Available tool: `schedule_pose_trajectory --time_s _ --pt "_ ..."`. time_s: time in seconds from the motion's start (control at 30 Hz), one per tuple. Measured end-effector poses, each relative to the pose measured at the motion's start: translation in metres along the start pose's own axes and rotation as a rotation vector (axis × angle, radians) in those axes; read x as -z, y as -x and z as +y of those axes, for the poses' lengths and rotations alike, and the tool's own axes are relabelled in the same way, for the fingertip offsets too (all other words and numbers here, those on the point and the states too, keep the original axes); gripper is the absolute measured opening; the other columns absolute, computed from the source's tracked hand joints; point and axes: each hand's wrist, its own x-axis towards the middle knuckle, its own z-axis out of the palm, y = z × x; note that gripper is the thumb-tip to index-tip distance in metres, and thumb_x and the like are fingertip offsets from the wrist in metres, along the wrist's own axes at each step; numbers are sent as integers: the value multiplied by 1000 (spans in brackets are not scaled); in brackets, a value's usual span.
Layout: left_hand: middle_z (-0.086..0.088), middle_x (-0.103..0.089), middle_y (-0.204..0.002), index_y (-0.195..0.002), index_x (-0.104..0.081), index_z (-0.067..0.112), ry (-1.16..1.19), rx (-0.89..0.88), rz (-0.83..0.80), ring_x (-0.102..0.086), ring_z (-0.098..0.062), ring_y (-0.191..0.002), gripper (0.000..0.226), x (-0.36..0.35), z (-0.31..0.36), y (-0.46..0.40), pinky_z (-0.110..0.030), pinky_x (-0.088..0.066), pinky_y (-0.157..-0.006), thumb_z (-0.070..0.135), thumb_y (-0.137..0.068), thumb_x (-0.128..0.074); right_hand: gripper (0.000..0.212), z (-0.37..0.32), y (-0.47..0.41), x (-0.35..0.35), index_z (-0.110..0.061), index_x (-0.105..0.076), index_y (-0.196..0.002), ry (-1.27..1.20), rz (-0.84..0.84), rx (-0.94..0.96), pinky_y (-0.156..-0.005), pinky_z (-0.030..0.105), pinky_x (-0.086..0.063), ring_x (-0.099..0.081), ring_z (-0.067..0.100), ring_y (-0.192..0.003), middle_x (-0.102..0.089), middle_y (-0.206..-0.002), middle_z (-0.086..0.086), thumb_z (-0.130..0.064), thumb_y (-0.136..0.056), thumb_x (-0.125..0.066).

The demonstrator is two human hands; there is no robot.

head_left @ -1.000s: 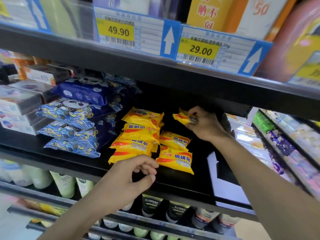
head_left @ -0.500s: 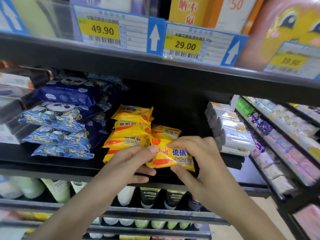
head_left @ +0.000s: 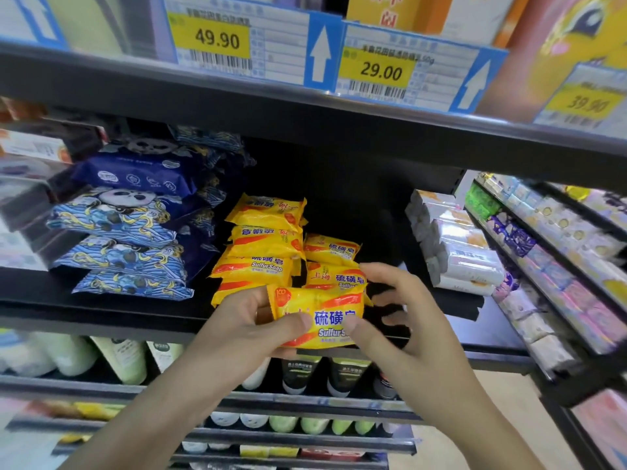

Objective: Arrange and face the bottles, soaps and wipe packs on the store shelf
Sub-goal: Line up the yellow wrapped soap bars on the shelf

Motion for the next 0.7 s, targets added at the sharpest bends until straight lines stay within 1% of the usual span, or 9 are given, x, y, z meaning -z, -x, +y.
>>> schedule_pose_trajectory --time_s 0.07,0.1,0.2,0.3,0.37,0.47,0.57,0.63,0.7 --pt "7 -80 -102 -105 -74 20 -6 -25 8 -76 -11 -95 13 3 0 2 -26 -61 -77 17 -93 -71 49 2 -4 1 -46 -58 -130 -213 -30 -119 -94 40 -56 -64 13 -115 -64 -130 -12 -50 -83 -70" --pt "7 -80 -102 -104 -74 20 -14 -40 9 -75 -11 -94 12 4 0 3 -24 -60 -74 16 -93 -71 48 0 -6 0 -42 -60 -130 -320 -54 -169 -94 43 -58 -68 15 -113 -67 -127 -8 -46 -84 -71" --pt "5 -80 -101 -102 -74 18 -36 -77 14 -74 -11 -92 11 7 0 6 -22 -58 -73 14 -92 -71 46 -5 -9 -2 -33 -60 -131 -486 -152 -260 -95 38 -56 -70 17 -113 -73 -122 -5 -39 -87 -72" --pt "7 -79 -101 -101 -75 22 -49 -101 35 -73 -10 -91 11 9 -1 6 -25 -56 -73 15 -92 -72 43 -8 -8 -10 -34 -60 -130 -491 -244 -248 -95 35 -56 -70 19 -113 -74 -122 -3 -37 -90 -73" --pt "5 -79 -102 -98 -77 26 -45 -115 31 -73 -12 -91 10 12 -1 6 -25 -57 -72 18 -91 -77 45 -9 -9 -18 -30 -60 -131 -497 -237 -241 -87 31 -58 -72 20 -105 -74 -119 -1 -32 -88 -72" --pt "0 -79 -99 -96 -77 24 -26 -140 9 -72 -6 -86 15 15 -1 8 -18 -54 -69 11 -90 -76 39 -11 -10 -27 -24 -62 -129 -501 -177 -233 -73 25 -56 -71 20 -81 -75 -110 4 -24 -92 -76" --pt "-1 -78 -100 -104 -74 18 -38 -147 -2 -72 -4 -85 17 17 -2 9 -16 -53 -70 9 -90 -75 30 -10 -9 -31 -21 -64 -124 -504 -147 -227 -73 26 -56 -70 23 -78 -75 -108 6 -18 -95 -72" --pt "0 -78 -104 -105 -74 23 -12 -131 -36 -72 -7 -91 20 18 -2 10 -19 -55 -72 17 -88 -81 27 -10 -7 -32 -21 -66 -120 -522 -138 -219 -73 27 -57 -71 24 -82 -75 -107 6 -14 -94 -71" --pt "4 -77 -112 -105 -74 35 -3 -103 -51 -73 -10 -100 26 20 -5 12 -28 -60 -79 35 -79 -80 24 -8 -7 -33 -25 -69 -112 -547 -120 -206 -74 28 -58 -71 23 -86 -74 -105 4 -14 -92 -75"
